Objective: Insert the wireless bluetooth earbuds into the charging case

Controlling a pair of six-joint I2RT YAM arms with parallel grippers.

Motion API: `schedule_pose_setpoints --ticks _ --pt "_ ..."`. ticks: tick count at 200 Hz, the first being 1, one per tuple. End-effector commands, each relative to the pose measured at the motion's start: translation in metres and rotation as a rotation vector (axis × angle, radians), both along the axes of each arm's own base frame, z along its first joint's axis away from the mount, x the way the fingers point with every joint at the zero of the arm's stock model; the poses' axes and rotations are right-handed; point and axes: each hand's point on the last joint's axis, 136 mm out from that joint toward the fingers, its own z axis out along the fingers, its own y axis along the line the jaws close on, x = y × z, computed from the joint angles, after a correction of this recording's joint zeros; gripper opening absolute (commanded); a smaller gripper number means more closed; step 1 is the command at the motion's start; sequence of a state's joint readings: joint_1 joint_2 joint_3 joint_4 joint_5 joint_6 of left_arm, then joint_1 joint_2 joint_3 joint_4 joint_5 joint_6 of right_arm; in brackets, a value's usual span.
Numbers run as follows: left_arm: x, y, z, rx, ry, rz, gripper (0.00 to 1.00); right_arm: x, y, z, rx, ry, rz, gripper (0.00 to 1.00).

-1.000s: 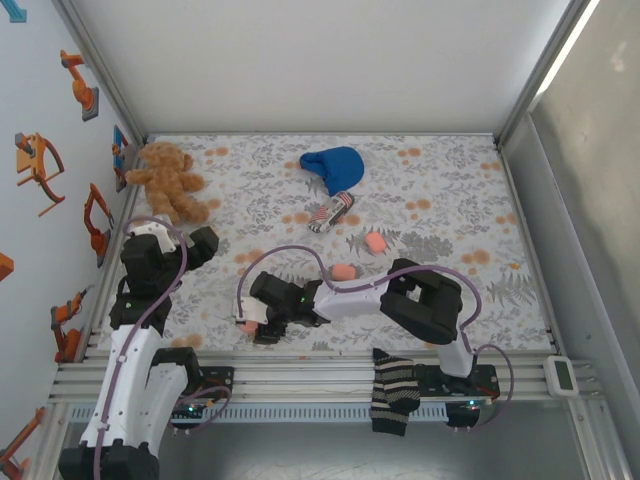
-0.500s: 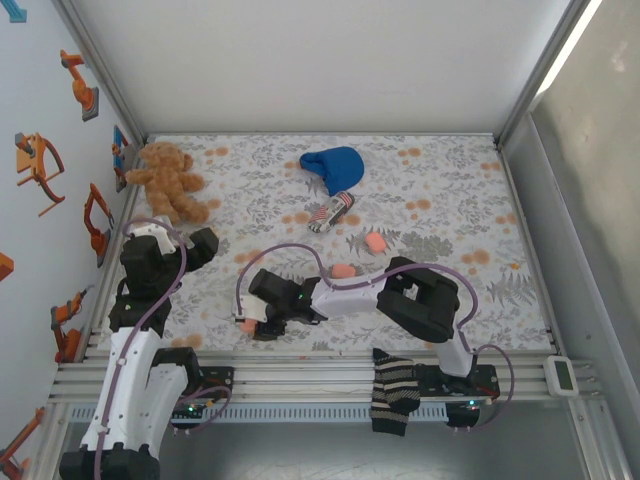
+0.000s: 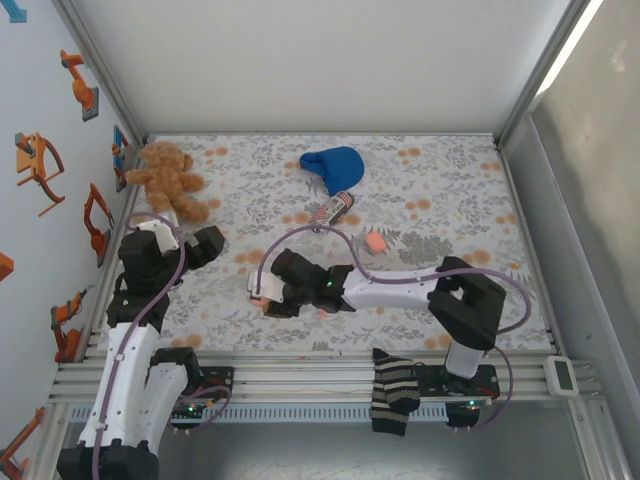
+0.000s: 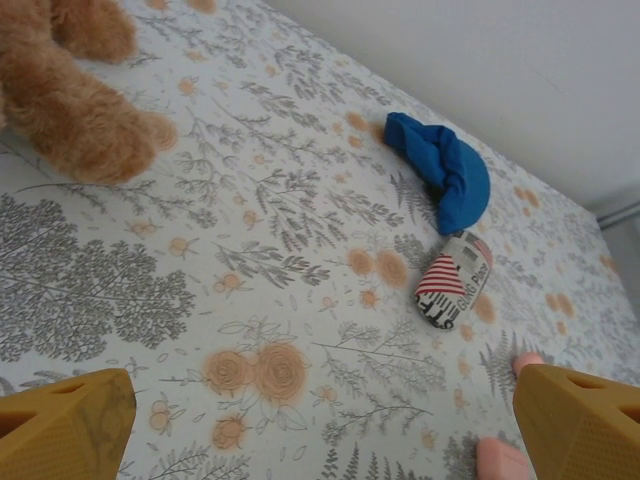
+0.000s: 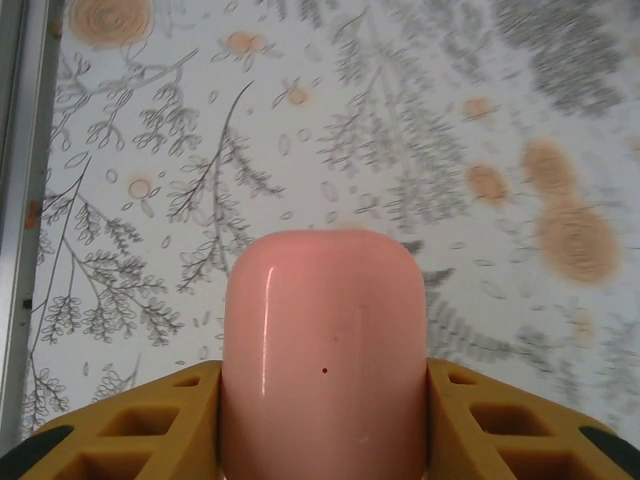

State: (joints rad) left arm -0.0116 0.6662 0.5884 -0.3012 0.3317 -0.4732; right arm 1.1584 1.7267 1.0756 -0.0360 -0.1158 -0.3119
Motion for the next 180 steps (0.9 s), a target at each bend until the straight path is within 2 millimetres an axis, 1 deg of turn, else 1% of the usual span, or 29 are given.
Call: schedule_pose_setpoints --ticks 1,31,46,67,88,116,128,161,180 --pt "-0.003 -0.014 0.041 -0.047 -0.103 -0.083 0.97 0.025 -0.02 0.038 0.041 -0.141 -0.057 0.39" --pt "-0.01 -0.031 0.073 -0.127 -0.147 -0.168 1.0 0.042 -0.048 0.077 0.069 -0.268 -0.098 0.39" --pt "-0.015 -0.042 0.088 -0.168 -0.169 -0.236 0.98 0.047 -0.06 0.095 0.087 -0.317 -0.112 0.39" --pt "-0.025 -0.065 0.111 -0.245 -0.188 -0.385 0.94 0.055 -0.08 0.117 0.095 -0.388 -0.136 0.39" --pt "-0.036 -0.087 0.127 -0.311 -0.176 -0.517 0.91 0.059 -0.096 0.137 0.12 -0.44 -0.152 0.39" --pt "-0.055 -0.124 0.136 -0.334 -0.17 -0.71 0.91 0.061 -0.117 0.157 0.12 -0.504 -0.157 0.39" --pt "-0.061 -0.138 0.138 -0.346 -0.159 -0.77 0.88 0.06 -0.123 0.166 0.127 -0.529 -0.157 0.39" --pt "-0.071 -0.169 0.139 -0.373 -0.107 -0.902 0.83 0.052 -0.13 0.19 0.167 -0.561 -0.139 0.38" --pt "-0.076 -0.186 0.139 -0.376 -0.097 -0.968 0.81 0.048 -0.13 0.2 0.182 -0.565 -0.122 0.38"
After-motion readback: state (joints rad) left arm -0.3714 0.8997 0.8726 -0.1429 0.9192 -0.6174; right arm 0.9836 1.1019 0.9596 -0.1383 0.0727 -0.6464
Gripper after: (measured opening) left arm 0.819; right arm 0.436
